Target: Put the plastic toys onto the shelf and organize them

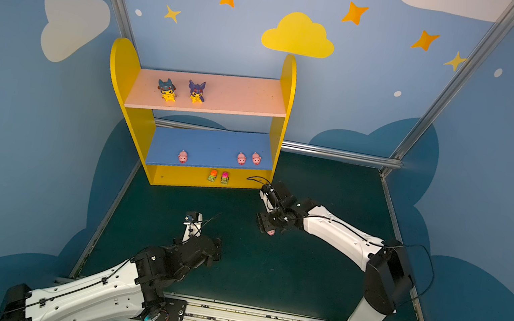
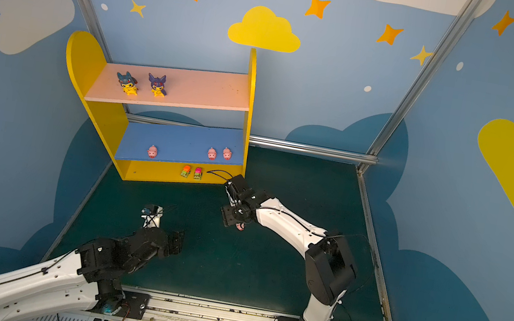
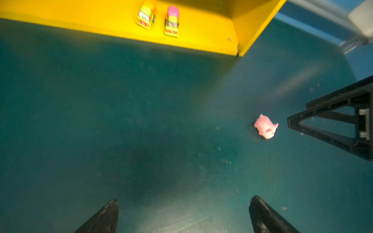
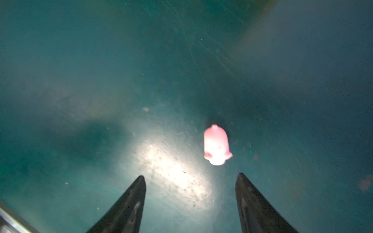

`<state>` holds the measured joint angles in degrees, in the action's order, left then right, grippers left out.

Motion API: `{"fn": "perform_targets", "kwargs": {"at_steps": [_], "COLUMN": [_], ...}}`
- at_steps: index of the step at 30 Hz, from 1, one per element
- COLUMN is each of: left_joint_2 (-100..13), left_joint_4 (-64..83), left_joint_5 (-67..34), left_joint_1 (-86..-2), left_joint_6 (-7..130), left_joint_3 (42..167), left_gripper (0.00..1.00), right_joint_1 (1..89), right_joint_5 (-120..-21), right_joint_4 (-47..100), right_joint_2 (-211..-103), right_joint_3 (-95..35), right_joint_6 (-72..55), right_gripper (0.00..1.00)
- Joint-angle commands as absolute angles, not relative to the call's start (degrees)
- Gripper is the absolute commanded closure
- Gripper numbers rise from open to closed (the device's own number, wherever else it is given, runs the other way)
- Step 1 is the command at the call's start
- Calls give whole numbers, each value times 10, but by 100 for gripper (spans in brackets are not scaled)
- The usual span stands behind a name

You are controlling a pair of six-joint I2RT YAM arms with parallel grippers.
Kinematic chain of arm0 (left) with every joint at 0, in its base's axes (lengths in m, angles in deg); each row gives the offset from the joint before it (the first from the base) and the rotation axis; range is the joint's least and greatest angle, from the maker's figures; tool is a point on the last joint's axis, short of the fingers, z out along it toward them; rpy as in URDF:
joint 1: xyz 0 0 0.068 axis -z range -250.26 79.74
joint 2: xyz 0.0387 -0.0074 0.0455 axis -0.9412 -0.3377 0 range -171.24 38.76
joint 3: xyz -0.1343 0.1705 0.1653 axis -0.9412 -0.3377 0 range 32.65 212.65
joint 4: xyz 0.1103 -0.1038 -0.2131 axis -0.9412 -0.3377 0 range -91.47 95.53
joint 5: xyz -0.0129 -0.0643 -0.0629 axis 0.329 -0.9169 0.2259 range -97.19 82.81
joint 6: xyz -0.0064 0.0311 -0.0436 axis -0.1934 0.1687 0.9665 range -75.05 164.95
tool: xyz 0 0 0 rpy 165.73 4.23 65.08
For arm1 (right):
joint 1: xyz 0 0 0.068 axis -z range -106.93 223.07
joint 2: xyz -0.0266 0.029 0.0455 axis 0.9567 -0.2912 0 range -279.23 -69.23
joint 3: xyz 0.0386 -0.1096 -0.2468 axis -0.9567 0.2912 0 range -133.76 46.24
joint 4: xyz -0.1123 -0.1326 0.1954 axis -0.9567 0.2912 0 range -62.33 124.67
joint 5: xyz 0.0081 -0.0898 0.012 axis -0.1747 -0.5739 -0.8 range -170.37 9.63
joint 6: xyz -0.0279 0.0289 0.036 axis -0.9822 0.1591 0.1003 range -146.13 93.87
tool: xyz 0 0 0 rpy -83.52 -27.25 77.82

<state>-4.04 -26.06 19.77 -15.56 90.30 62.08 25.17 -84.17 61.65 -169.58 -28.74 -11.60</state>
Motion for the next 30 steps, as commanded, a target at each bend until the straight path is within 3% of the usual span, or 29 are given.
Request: {"fn": "perform_targets", "kwargs": {"at_steps": [1,24,30], "left_joint_2": [-71,-115,-119], "left_joint_4": [-219,-208,-196], "left_joint_5": [171,181,177], "left_joint_1": [-158,-164,-169], "left_joint_6": [890,886,884], "left_joint_3": [643,646,641], "left_gripper": [0,0,0], "right_joint_1": [261,301,303], "right_joint_5": [-828,-768,-767], "right_joint_4": [592,518,528], "right_joint_2": [-1696,-1786,-1801], "right_joint_3": [-252,-239,-248], "right_joint_6": [-132,-143,-139], "right_gripper": [30,33,42]}}
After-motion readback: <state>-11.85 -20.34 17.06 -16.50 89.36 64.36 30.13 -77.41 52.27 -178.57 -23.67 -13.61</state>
